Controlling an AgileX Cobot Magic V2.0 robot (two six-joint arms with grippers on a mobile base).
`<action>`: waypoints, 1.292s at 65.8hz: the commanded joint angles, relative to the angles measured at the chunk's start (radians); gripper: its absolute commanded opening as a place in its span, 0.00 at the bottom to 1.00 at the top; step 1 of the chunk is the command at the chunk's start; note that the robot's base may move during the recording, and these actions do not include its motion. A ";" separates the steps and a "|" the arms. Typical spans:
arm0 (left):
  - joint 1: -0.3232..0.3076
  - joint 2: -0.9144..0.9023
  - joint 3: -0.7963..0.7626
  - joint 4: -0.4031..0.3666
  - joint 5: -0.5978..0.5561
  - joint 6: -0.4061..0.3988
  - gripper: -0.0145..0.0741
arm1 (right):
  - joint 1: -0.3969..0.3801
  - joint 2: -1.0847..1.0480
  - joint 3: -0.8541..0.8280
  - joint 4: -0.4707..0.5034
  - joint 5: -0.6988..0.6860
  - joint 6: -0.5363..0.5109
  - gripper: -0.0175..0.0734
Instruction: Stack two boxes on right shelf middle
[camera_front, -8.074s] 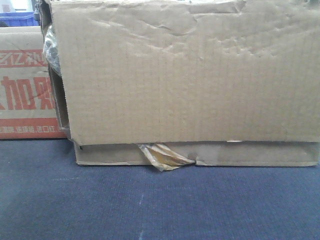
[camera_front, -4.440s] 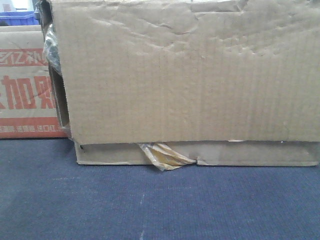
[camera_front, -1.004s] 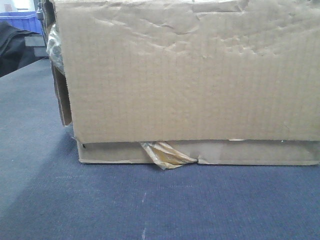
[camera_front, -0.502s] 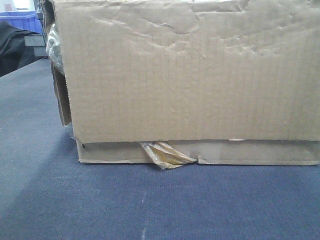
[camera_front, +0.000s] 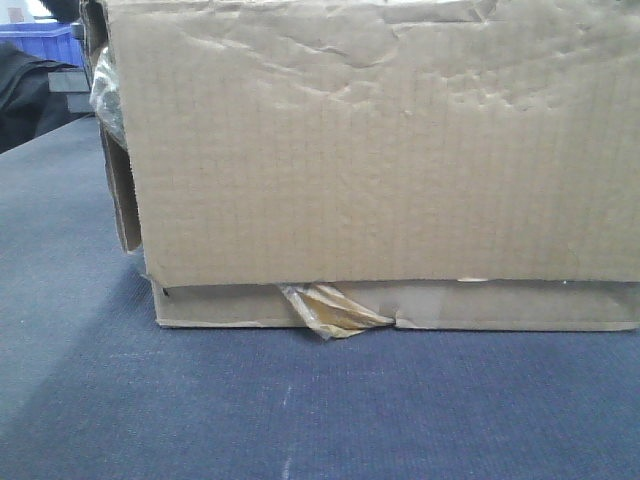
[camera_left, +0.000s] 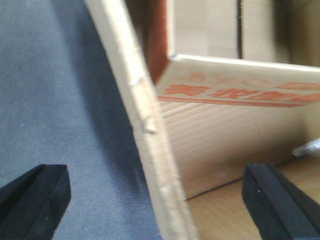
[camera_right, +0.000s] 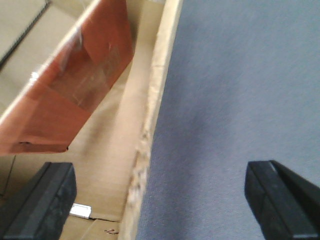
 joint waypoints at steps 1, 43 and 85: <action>-0.005 -0.008 0.010 0.023 -0.020 -0.032 0.84 | 0.001 0.029 -0.010 0.005 -0.002 -0.011 0.82; -0.008 0.097 0.006 0.014 0.019 -0.048 0.43 | 0.001 0.113 -0.010 0.006 -0.009 -0.011 0.64; -0.002 0.005 -0.016 0.139 0.019 -0.072 0.04 | 0.003 0.033 -0.049 0.066 -0.067 -0.007 0.02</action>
